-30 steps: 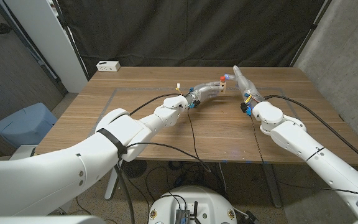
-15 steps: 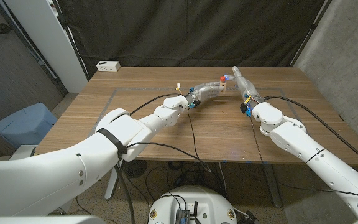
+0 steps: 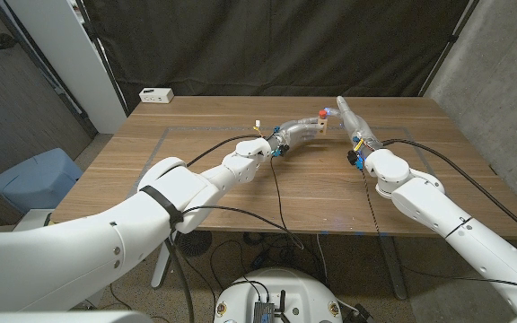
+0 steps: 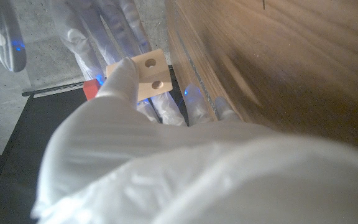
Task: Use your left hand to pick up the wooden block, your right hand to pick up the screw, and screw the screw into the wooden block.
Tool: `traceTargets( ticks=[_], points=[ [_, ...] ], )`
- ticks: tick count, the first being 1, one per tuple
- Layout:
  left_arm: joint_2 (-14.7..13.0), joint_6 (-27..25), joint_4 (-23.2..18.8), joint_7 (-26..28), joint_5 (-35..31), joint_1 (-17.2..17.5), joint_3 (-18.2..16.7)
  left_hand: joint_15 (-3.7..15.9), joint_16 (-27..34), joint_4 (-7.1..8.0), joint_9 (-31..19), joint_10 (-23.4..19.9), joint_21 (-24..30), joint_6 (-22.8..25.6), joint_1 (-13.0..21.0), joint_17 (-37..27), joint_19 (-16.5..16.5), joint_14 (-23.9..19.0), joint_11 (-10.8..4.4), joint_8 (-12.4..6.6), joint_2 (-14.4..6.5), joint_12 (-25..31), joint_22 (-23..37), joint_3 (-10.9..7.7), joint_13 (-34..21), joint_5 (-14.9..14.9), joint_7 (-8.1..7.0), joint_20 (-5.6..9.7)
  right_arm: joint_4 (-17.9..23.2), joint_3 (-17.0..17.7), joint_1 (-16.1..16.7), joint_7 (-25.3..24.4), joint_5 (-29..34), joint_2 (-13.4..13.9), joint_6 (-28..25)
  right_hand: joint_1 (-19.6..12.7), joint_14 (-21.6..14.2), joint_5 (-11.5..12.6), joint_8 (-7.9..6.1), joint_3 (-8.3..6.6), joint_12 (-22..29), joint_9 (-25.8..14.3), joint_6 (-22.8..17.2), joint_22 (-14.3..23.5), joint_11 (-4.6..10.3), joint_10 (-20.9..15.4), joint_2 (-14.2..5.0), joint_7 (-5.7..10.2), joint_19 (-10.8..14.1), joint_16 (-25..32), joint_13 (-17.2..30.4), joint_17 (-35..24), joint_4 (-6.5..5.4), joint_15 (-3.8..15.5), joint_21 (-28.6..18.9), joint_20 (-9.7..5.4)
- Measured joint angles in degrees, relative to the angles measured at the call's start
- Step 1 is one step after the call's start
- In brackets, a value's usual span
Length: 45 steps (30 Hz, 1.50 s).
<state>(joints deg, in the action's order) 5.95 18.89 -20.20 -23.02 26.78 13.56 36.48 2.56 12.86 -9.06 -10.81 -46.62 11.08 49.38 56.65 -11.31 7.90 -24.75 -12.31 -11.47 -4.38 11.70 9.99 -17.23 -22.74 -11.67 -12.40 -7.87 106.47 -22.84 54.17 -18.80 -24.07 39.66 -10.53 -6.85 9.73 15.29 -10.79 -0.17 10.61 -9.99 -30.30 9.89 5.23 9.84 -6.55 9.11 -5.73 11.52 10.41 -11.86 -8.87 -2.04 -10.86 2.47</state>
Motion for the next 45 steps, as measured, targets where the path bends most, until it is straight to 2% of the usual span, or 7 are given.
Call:
traceTargets(
  ticks=[21, 41, 45],
  points=[
    [-0.13, 0.26, -0.06, -0.46, 0.12, 0.24, -0.22, 0.0, 0.0, 0.1, 0.05, -0.15, 0.0, 0.0, 0.0, 0.0, 0.0, 0.0, -0.15, 0.0, 0.0, -0.02, 0.0, -0.11, 0.05, 0.02, 0.0, 0.0, 1.86, 0.34, 0.99, -1.01, 0.45, 0.38, -1.26, 0.29, 0.0, 0.0, 0.0, -0.29, 0.0, 0.0, -0.22, 0.0, 0.0, 0.0, -0.02, 0.23, 0.0, 0.0, 0.0, 0.0, -0.17, 0.0, 0.0, 0.0],
    [0.09, -1.96, -0.03, 0.77, 0.1, -0.03, -0.05, 0.0, 0.0, 0.06, 0.0, -0.11, 0.0, -0.01, 0.0, 0.0, 0.0, 0.0, -0.11, 0.0, 0.0, -0.11, 0.0, -0.07, 0.0, 0.07, 0.0, 0.0, 3.29, 0.67, 2.19, -1.61, 0.59, 1.05, -2.08, 0.28, 0.0, 0.0, 0.0, -0.75, 0.21, 0.01, -0.73, 0.0, 0.52, -0.11, -0.02, 0.1, 0.0, 0.0, 0.0, 0.15, 0.3, 0.0, 0.0, 0.0],
    [0.2, -2.47, 0.0, 1.17, 0.07, -0.21, 0.05, 0.0, 0.0, 0.01, 0.0, -0.11, 0.0, -0.01, 0.0, 0.0, 0.0, 0.0, -0.11, 0.0, 0.0, -0.21, 0.0, -0.03, 0.0, 0.2, 0.01, 0.0, 3.48, 0.67, 2.32, -1.6, 0.61, 1.21, -2.2, 0.28, 0.0, 0.0, 0.0, -0.97, 0.21, 0.01, -0.76, 0.0, 0.51, -0.11, -0.02, 0.07, 0.21, 0.0, 0.0, 0.15, 0.08, 0.0, 0.0, 0.21]
  ],
)
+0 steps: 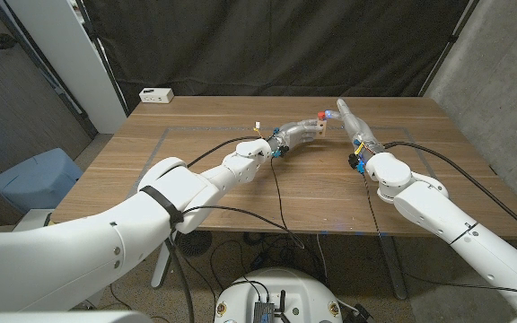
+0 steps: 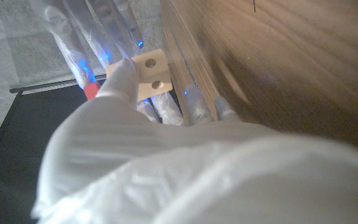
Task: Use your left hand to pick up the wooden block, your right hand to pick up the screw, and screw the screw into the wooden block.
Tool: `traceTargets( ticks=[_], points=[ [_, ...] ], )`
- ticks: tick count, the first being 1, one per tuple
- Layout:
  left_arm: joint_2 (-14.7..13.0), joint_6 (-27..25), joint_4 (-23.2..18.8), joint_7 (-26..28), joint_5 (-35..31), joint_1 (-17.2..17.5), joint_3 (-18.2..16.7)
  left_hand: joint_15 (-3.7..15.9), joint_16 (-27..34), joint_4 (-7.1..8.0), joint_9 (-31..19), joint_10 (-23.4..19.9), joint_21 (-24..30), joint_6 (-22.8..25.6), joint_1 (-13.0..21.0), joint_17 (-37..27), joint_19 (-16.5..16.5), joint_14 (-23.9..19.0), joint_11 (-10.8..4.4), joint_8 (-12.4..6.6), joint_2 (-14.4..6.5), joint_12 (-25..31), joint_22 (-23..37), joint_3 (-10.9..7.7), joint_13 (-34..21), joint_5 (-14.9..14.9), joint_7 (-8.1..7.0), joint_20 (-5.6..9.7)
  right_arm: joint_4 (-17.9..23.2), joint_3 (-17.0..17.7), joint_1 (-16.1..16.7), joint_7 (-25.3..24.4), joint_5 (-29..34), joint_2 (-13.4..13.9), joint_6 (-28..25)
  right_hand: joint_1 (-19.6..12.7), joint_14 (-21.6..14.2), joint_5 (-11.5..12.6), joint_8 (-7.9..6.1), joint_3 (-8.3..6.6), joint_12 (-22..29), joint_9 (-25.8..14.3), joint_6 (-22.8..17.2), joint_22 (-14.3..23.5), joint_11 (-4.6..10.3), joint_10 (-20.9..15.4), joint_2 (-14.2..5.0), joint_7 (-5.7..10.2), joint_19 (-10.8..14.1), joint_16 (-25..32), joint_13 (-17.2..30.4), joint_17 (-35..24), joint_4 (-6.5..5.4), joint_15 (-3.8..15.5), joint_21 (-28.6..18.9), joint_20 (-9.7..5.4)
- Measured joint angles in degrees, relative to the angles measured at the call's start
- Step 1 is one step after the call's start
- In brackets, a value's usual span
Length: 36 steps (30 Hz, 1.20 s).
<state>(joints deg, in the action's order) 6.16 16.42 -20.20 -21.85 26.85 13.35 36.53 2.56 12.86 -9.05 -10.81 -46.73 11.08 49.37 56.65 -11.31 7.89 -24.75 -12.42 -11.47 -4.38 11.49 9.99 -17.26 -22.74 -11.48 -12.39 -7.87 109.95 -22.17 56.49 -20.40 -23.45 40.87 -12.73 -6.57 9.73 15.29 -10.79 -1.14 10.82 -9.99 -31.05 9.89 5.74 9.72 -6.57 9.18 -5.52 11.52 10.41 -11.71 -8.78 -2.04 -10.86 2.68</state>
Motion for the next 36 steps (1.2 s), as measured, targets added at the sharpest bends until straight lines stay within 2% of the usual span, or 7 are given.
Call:
traceTargets(
  ticks=[26, 36],
  points=[
    [0.65, -3.09, 0.15, 2.48, -0.22, -1.05, 1.02, 0.0, 0.0, 0.09, 0.05, -0.21, 0.0, -0.02, 0.0, 0.0, 0.0, 0.0, -0.21, 0.0, 0.0, 0.17, 0.0, -0.1, 0.05, -0.19, 0.02, 0.0, 0.56, -0.75, 0.17, 1.52, -0.22, 0.69, -0.76, 0.0, 0.0, 0.41, 0.0, -0.38, 0.0, 0.0, -0.27, 0.0, 0.21, 0.21, 0.0, -0.28, 0.32, 0.0, 0.0, -0.01, 0.1, 0.0, 0.0, -0.32],
    [0.77, -3.42, 0.16, 2.84, -0.31, -1.23, 1.37, 0.0, 0.0, 0.07, 0.01, -0.2, 0.0, -0.1, -0.21, 0.0, 0.0, 0.0, -0.21, 0.0, 0.2, 0.15, 0.0, -0.07, -0.01, -0.18, 0.11, 0.0, 1.09, 0.29, 1.15, 0.95, -0.44, 1.36, -0.76, 0.0, 0.0, 0.41, 0.0, -0.38, 0.0, 0.0, -0.58, 0.0, 0.2, 0.21, 0.0, 0.04, 0.31, 0.0, 0.0, -0.01, 0.1, 0.0, 0.0, -0.32]
  ],
)
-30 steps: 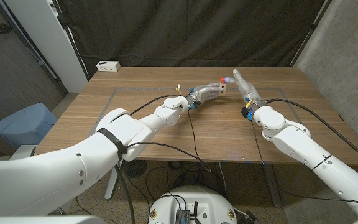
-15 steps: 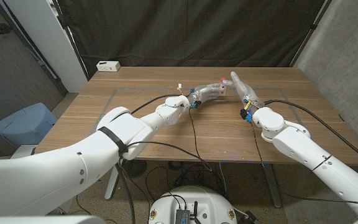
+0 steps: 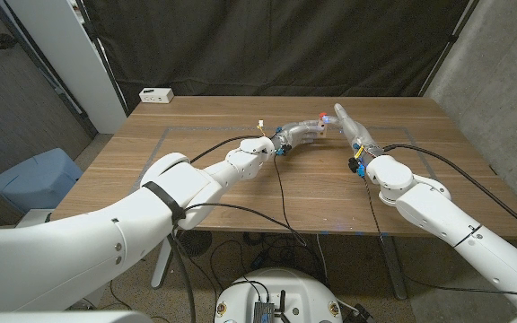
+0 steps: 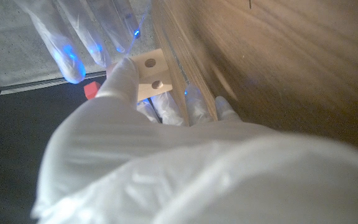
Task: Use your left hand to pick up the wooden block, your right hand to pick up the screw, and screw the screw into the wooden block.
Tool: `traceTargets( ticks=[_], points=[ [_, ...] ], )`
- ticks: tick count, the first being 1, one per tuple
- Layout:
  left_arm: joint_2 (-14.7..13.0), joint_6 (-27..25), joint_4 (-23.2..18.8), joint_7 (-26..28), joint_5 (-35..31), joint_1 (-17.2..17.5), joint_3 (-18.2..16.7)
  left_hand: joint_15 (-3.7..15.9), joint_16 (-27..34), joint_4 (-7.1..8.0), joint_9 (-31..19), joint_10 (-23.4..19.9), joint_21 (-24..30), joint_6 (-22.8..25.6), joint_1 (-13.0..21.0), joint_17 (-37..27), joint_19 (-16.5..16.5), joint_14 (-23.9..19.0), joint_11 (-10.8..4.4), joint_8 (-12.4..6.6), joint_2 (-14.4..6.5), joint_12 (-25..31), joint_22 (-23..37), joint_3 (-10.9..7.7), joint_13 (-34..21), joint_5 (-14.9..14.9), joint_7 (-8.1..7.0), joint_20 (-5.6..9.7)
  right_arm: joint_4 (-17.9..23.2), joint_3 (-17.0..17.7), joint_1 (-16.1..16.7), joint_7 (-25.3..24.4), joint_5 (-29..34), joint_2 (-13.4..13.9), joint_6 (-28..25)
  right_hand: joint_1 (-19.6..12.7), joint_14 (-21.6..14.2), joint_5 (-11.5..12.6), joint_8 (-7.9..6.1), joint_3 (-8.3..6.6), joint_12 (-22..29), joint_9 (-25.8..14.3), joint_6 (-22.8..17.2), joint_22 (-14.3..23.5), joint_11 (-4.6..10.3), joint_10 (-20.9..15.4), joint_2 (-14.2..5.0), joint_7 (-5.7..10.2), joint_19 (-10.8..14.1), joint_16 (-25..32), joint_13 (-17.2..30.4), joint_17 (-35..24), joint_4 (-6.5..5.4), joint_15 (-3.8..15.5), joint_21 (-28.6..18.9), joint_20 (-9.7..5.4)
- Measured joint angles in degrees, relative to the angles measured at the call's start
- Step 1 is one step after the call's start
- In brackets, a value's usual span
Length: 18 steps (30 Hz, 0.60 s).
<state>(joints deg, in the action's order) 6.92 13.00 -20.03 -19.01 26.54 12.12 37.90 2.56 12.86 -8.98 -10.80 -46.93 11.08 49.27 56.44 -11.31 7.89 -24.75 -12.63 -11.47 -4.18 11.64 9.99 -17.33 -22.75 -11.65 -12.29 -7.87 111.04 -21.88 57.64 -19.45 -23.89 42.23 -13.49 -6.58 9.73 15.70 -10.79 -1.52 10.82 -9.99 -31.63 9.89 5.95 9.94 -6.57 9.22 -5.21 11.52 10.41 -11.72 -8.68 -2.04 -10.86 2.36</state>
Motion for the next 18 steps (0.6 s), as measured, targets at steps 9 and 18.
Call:
traceTargets(
  ticks=[9, 18],
  points=[
    [0.01, 0.21, 0.0, -0.21, -0.02, 0.0, 0.16, 0.0, 0.0, -0.03, -0.01, 0.0, 0.0, 0.12, -0.11, 0.0, 0.0, 0.0, 0.0, 0.0, 0.1, 0.0, 0.0, 0.02, -0.03, 0.0, -0.12, 0.0, 0.26, 1.03, 0.64, -0.34, -0.24, 0.65, 0.02, 0.0, 0.0, 0.0, 0.0, -0.16, 0.0, 0.0, 0.0, 0.0, 0.0, 0.0, 0.0, 0.0, 0.22, 0.0, 0.0, 0.0, 0.16, 0.0, 0.0, 0.22],
    [-0.11, 1.23, 0.0, -1.02, -0.09, 0.19, 0.23, 0.0, 0.0, -0.08, 0.0, 0.0, 0.0, 0.12, -0.41, 0.0, 0.0, 0.0, 0.01, 0.0, 0.1, 0.0, 0.0, 0.08, -0.02, 0.01, -0.12, 0.0, -0.26, 1.85, 0.54, -0.22, -0.61, 1.17, 0.21, 0.11, 0.0, 0.0, 0.23, -0.16, 0.0, 0.0, 1.09, 0.0, 0.0, 0.0, 0.11, -0.02, 0.31, 0.0, 0.0, 0.0, 0.16, 0.0, 0.0, 0.31]
  ],
)
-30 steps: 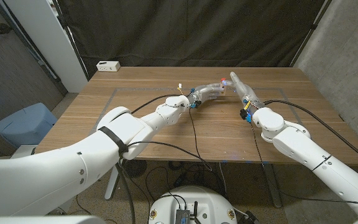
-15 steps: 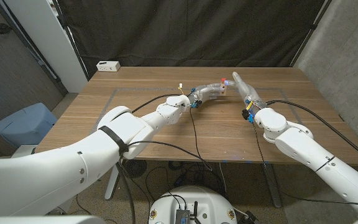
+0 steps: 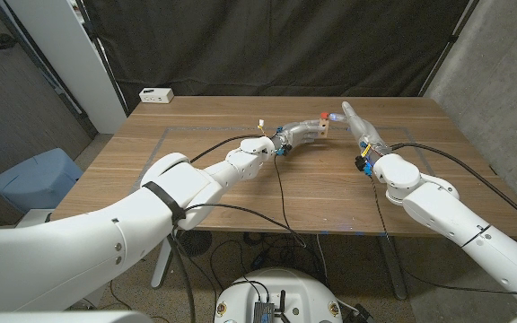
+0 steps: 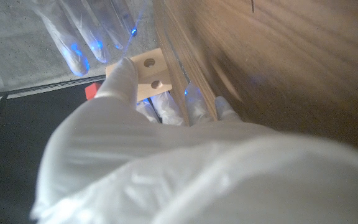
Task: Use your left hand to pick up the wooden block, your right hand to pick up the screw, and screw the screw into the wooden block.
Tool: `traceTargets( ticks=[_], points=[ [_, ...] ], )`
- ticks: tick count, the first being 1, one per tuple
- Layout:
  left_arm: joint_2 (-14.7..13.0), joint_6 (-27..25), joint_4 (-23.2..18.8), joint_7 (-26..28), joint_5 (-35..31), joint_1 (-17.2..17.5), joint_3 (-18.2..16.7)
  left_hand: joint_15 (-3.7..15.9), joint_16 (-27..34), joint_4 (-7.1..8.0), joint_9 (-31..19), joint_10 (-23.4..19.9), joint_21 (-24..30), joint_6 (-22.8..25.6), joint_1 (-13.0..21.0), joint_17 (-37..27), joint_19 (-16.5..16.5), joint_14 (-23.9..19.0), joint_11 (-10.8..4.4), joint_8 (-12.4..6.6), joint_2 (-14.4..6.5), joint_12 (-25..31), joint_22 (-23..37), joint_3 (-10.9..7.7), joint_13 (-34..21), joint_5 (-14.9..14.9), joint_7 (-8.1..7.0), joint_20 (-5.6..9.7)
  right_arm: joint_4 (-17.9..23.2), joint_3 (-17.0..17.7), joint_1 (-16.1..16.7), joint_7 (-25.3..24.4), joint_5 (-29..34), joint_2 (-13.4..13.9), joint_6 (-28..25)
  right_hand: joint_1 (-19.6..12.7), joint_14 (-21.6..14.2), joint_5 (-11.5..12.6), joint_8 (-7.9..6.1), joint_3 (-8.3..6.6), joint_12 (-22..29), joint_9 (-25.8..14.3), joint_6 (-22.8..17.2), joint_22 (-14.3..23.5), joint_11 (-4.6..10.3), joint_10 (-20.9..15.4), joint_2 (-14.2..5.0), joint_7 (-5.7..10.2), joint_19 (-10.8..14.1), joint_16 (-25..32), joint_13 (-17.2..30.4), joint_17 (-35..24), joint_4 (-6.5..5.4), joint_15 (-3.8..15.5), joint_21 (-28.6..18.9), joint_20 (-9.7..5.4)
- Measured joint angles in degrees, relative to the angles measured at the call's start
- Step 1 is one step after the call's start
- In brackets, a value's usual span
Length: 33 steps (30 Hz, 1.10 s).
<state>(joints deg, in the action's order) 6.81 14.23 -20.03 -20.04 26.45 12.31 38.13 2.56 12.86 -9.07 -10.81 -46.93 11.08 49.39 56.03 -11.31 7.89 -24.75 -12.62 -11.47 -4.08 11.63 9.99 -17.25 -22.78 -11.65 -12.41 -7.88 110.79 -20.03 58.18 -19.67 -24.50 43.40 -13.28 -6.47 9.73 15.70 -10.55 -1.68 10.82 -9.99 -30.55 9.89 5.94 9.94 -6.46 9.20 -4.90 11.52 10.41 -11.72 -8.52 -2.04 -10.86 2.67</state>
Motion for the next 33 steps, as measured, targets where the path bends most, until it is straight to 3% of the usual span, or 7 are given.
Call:
traceTargets(
  ticks=[6, 33],
  points=[
    [-0.08, 0.51, -0.01, -0.38, -0.03, 0.11, 0.01, 0.0, 0.0, -0.04, 0.0, 0.0, 0.0, 0.01, 0.03, 0.0, 0.0, 0.0, 0.0, 0.0, -0.03, -0.03, 0.0, 0.04, 0.0, 0.0, -0.01, 0.0, -0.61, 0.2, -0.47, 0.42, -0.35, 0.05, 0.01, 0.13, 0.0, 0.0, 0.62, 0.0, 0.0, 0.0, 1.2, 0.0, -0.22, -0.23, 0.11, 0.02, 0.0, 0.0, 0.0, 0.0, 0.0, 0.0, 0.0, 0.0],
    [-0.3, 1.53, -0.12, -1.36, -0.16, 0.43, -0.06, 0.0, 0.0, 0.08, 0.0, 0.11, 0.0, 0.07, 0.26, 0.0, 0.0, 0.0, 0.1, 0.0, -0.27, 0.04, 0.0, -0.09, 0.04, -0.02, -0.07, 0.0, -3.81, -0.86, -3.43, 3.26, -1.76, -0.16, -0.14, 1.35, 0.21, 0.0, 0.62, 0.0, -0.23, 0.0, 3.97, 0.0, -0.75, -0.32, 0.43, -0.08, -0.54, 0.0, 0.0, -0.15, 0.0, -0.63, 0.0, 0.52]
  ],
)
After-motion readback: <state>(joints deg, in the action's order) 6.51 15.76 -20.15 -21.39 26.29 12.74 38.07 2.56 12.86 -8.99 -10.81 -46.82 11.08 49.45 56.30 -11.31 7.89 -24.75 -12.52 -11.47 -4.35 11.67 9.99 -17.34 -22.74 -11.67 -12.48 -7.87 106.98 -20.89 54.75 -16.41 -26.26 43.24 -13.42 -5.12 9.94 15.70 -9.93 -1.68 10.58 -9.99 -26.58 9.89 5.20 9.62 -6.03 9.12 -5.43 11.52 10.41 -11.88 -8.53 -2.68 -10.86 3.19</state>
